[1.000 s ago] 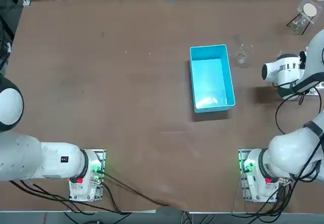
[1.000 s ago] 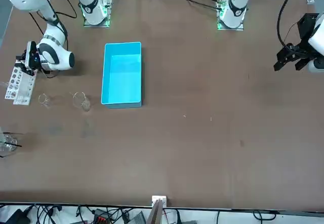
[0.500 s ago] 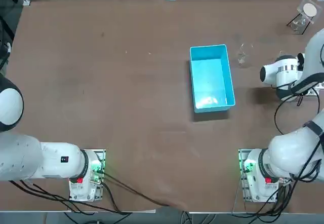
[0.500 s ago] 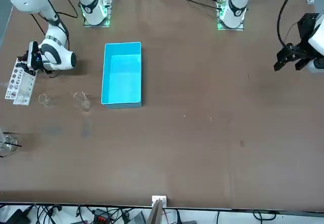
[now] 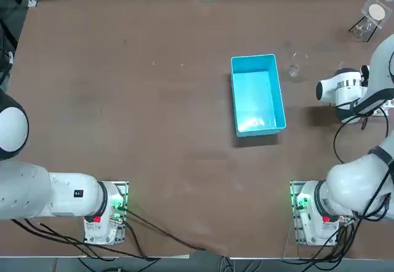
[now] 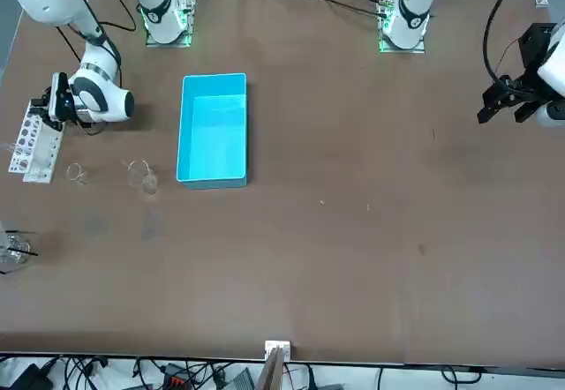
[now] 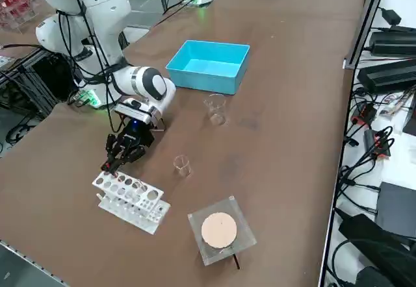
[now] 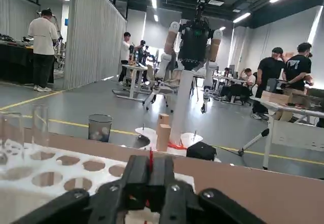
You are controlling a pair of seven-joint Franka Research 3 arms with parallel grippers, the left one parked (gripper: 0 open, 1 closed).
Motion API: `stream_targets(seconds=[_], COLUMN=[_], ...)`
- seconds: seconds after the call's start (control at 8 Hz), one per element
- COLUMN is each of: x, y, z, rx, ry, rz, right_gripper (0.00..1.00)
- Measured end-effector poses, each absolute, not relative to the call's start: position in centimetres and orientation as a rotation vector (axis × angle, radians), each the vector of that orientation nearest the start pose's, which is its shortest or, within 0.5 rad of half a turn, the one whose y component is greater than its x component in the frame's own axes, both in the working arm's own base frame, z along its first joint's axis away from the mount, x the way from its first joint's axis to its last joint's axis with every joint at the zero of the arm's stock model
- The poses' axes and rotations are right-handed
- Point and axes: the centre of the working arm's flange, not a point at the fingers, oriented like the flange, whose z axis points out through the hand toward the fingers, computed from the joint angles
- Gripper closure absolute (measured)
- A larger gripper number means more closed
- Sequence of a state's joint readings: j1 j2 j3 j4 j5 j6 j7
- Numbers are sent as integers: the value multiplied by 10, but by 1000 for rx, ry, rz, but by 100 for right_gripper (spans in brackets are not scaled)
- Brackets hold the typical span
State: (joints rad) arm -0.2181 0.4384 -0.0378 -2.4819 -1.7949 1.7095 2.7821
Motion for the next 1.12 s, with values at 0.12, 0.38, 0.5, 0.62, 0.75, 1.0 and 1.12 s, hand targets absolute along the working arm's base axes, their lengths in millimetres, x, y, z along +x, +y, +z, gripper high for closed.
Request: stream_targets(seconds=[0.12,0.38,0.5,0.62,0.75,1.0,1.12], x=[380,380,381,381,382,383,384], y=[-195,-195,-196,-196,-196,-196,-196], z=[134,135,136,137,138,141,142], rx=[1329,1321,1314,1309,1304,1289,1288], ry=[-1149,-1143,-1140,-1138,-1135,-1124,-1122], rz=[1069,1073,1076,1079,1083,1094,1096], right_gripper=[96,96,96,96,96,96,96])
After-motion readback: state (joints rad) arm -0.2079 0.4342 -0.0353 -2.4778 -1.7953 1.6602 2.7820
